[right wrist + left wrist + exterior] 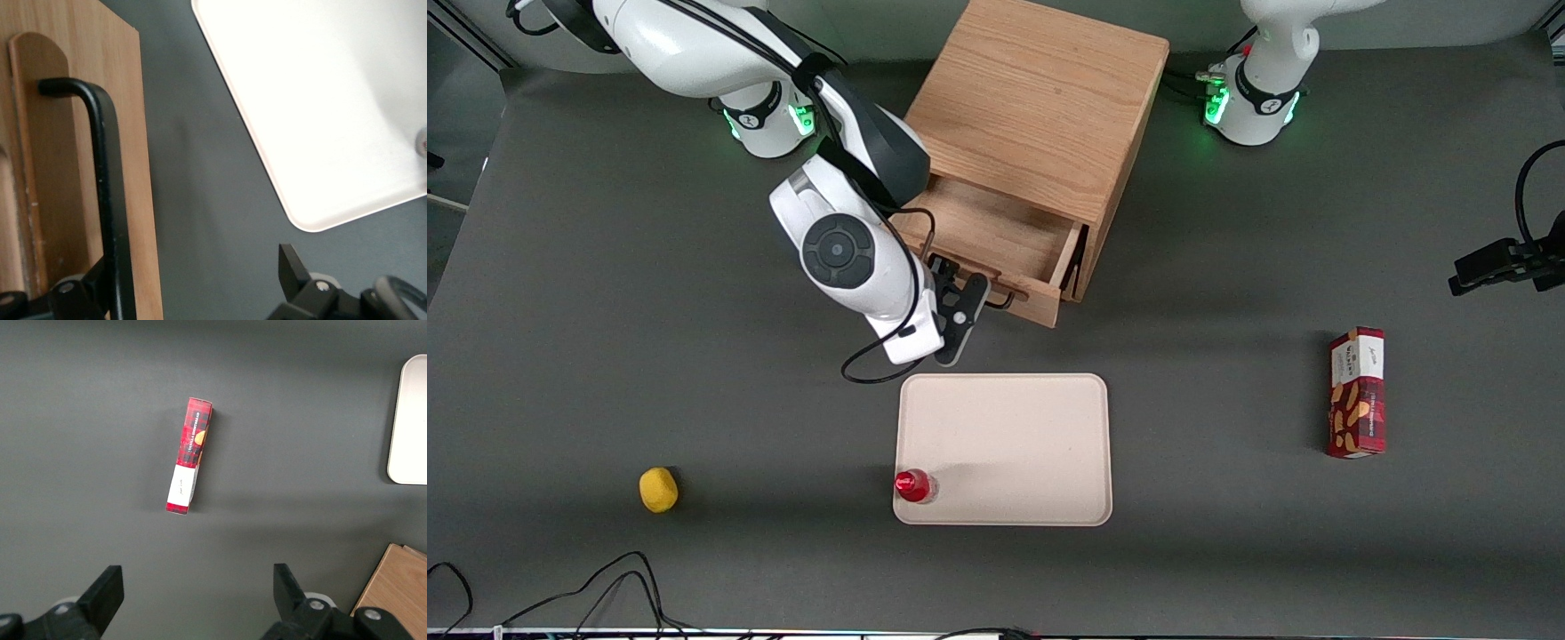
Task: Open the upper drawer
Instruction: 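Pull the handle outward with the right gripper, sliding the drawer open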
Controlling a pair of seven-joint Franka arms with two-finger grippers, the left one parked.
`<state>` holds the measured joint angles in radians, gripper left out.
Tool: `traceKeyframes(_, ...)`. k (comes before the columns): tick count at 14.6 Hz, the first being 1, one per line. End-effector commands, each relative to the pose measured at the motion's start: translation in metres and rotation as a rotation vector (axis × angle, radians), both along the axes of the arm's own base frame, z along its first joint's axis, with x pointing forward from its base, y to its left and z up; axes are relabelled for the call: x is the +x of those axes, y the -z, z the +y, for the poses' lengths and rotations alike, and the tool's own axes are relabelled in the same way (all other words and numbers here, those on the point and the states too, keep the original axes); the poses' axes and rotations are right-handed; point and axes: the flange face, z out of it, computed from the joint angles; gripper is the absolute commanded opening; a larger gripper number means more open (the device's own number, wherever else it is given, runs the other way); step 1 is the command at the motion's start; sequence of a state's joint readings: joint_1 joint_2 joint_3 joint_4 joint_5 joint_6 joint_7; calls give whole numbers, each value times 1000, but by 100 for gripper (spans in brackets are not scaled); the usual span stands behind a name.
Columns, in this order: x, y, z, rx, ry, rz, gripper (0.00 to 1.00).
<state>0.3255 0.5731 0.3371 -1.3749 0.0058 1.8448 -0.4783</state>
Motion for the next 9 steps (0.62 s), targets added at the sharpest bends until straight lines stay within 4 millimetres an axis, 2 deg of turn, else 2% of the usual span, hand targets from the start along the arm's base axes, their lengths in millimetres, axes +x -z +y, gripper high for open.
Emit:
traceKeyframes(1, 16, 0, 1, 15, -19, -24, 100)
traceKeyframes(6, 29, 7, -10, 9, 6, -26, 100)
traceKeyframes(9, 41, 3, -22, 8, 34, -52, 100)
